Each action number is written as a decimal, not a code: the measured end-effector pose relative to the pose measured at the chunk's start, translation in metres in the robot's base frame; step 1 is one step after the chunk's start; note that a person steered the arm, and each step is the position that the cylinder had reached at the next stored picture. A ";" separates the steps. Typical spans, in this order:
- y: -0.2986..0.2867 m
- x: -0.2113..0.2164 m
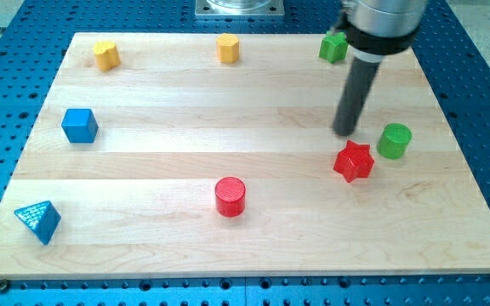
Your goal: Move the red circle towards the bottom center of the board
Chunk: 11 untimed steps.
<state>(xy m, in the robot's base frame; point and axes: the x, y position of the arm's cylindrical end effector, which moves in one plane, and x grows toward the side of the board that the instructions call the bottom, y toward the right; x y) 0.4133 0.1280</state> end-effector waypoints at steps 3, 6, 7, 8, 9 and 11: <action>0.052 0.127; 0.103 0.114; 0.101 0.121; 0.088 0.115; -0.005 0.072; -0.143 0.096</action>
